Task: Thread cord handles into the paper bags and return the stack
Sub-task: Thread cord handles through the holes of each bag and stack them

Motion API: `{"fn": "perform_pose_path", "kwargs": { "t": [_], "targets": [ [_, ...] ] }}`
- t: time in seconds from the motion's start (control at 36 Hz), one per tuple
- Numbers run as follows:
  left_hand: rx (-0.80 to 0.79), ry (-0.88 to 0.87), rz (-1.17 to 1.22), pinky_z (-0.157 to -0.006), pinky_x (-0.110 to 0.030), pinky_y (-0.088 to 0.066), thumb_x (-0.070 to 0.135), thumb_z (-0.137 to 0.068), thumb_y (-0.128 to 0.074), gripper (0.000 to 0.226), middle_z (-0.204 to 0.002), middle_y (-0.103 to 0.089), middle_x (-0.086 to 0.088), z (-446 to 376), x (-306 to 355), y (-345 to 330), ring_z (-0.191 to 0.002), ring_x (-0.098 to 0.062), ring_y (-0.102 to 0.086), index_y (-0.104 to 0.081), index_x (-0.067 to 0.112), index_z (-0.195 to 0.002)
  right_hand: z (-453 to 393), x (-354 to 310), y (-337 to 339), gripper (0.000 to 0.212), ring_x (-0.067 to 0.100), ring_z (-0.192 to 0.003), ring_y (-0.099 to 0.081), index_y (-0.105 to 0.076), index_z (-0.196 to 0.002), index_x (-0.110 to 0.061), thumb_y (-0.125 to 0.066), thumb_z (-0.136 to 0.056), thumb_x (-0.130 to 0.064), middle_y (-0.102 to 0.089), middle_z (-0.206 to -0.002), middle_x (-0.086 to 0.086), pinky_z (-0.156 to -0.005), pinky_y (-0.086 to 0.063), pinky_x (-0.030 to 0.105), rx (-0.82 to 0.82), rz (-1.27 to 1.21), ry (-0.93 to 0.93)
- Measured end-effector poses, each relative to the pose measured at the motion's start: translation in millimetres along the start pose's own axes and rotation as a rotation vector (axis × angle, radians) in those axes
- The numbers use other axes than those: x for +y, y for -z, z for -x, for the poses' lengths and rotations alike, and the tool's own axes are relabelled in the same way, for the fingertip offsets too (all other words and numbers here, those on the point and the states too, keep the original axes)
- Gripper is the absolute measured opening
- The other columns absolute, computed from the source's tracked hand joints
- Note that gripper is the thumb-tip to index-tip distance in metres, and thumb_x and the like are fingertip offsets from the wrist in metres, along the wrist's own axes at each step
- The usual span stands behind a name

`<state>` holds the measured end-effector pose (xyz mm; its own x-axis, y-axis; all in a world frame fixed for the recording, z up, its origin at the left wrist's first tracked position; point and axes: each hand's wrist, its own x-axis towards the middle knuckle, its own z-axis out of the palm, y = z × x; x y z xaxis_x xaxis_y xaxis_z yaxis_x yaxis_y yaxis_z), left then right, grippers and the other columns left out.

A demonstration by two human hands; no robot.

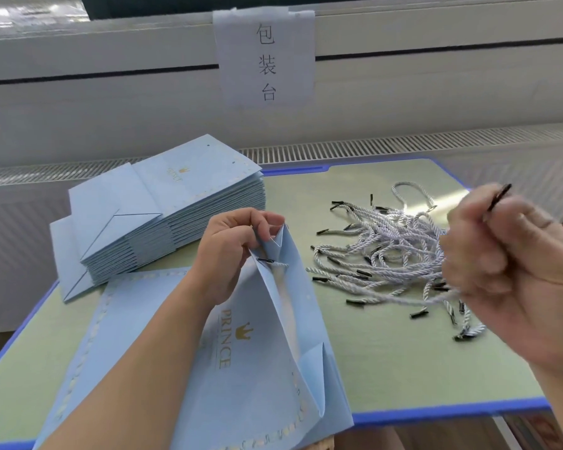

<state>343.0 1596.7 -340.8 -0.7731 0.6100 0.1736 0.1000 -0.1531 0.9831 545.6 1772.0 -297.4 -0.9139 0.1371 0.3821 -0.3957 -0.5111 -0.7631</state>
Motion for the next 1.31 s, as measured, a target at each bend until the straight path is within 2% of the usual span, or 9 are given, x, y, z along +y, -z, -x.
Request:
{"fn": "perform_pose_path", "kwargs": {
  "t": [0.11,0.17,0.31,0.53,0.67,0.94,1.03,1.17,1.31],
  "targets": [
    [0.007,0.01,0.03,-0.088,-0.032,-0.053,-0.001,-0.051,-0.038,0.027,-0.089,-0.071,-0.006,-0.1,0.8,0.5,-0.097,-0.027,-0.065,-0.058,0.017,-0.045,18.0,29.4,-10.8,0.027,0.004,-0.047,-0.039,-0.075,-0.075,-0.021,-0.076,-0.069,-0.047,-0.05,-0.049,-0.007,-0.044,-0.03,0.011,0.143,0.674,-0.126],
    [0.012,0.016,0.067,-0.086,-0.033,-0.053,-0.001,-0.051,-0.038,0.026,-0.089,-0.071,-0.008,-0.5,1.9,2.1,-0.097,-0.028,-0.064,-0.058,0.015,-0.045,23.5,45.5,-15.8,0.014,0.007,-0.049,-0.042,-0.075,-0.083,-0.034,-0.066,-0.075,-0.041,-0.062,-0.057,-0.005,-0.047,-0.032,0.015,0.073,0.911,-0.177],
    [0.018,0.036,0.15,-0.084,-0.033,-0.05,-0.001,-0.051,-0.038,0.027,-0.087,-0.071,-0.006,-0.4,3.3,6.0,-0.096,-0.027,-0.065,-0.059,0.014,-0.045,30.0,66.2,-24.3,0.029,0.005,-0.053,-0.049,-0.058,-0.103,-0.048,-0.054,-0.079,-0.034,-0.063,-0.066,-0.019,-0.054,-0.038,0.01,0.0,1.228,-0.204],
    [0.003,0.05,0.202,-0.078,-0.031,-0.054,-0.002,-0.052,-0.037,0.027,-0.085,-0.071,-0.006,0.4,4.4,6.2,-0.091,-0.025,-0.069,-0.059,0.012,-0.045,19.9,74.0,-35.5,0.016,0.015,-0.057,-0.055,-0.069,-0.084,-0.03,-0.06,-0.071,-0.028,-0.066,-0.065,-0.014,-0.057,-0.043,0.017,0.054,1.112,-0.244],
    [0.003,0.053,0.233,-0.07,-0.029,-0.056,-0.011,-0.061,-0.029,0.039,-0.086,-0.07,-0.009,1.9,8.3,5.3,-0.088,-0.024,-0.069,-0.056,0.011,-0.045,18.6,79.2,-41.7,0.019,0.031,-0.074,-0.066,-0.071,-0.087,-0.025,-0.06,-0.073,-0.018,-0.075,-0.079,0.002,-0.077,-0.051,0.05,0.089,0.771,-0.34],
    [0.0,0.01,0.141,-0.075,-0.027,-0.055,-0.005,-0.055,-0.036,0.031,-0.088,-0.07,-0.008,2.1,6.8,5.8,-0.092,-0.024,-0.069,-0.059,0.013,-0.047,16.7,81.6,-42.6,0.012,0.021,-0.067,-0.056,-0.069,-0.081,-0.016,-0.064,-0.072,-0.021,-0.073,-0.074,0.01,-0.067,-0.043,0.035,0.064,0.65,-0.36],
    [0.001,-0.052,0.024,-0.081,-0.022,-0.052,-0.002,-0.053,-0.038,0.031,-0.092,-0.071,-0.007,1.9,5.5,3.3,-0.098,-0.018,-0.066,-0.062,0.016,-0.048,15.0,79.0,-42.2,0.008,0.006,-0.042,-0.046,-0.068,-0.07,-0.012,-0.061,-0.071,-0.013,-0.067,-0.06,0.003,-0.048,-0.038,0.013,0.137,0.472,-0.402],
    [-0.014,-0.146,-0.168,-0.079,-0.014,-0.046,0.001,-0.056,-0.039,0.032,-0.097,-0.07,0.002,4.9,8.0,-3.9,-0.099,-0.004,-0.063,-0.063,0.021,-0.048,11.7,75.0,-41.1,0.035,0.006,-0.036,-0.022,-0.058,-0.08,-0.004,-0.064,-0.071,-0.037,-0.057,-0.058,-0.001,-0.036,-0.017,0.012,0.164,0.349,-0.502],
    [-0.052,-0.372,-0.694,-0.093,-0.024,-0.036,0.009,-0.069,-0.045,0.027,-0.101,-0.061,0.016,14.2,27.9,-23.5,-0.106,-0.006,-0.052,-0.056,0.03,-0.057,9.6,76.1,-46.0,0.013,0.003,-0.031,-0.024,-0.051,-0.08,-0.008,-0.056,-0.07,-0.016,-0.051,-0.049,0.0,-0.032,-0.019,0.01,0.239,0.285,-0.575]
  ]
}}
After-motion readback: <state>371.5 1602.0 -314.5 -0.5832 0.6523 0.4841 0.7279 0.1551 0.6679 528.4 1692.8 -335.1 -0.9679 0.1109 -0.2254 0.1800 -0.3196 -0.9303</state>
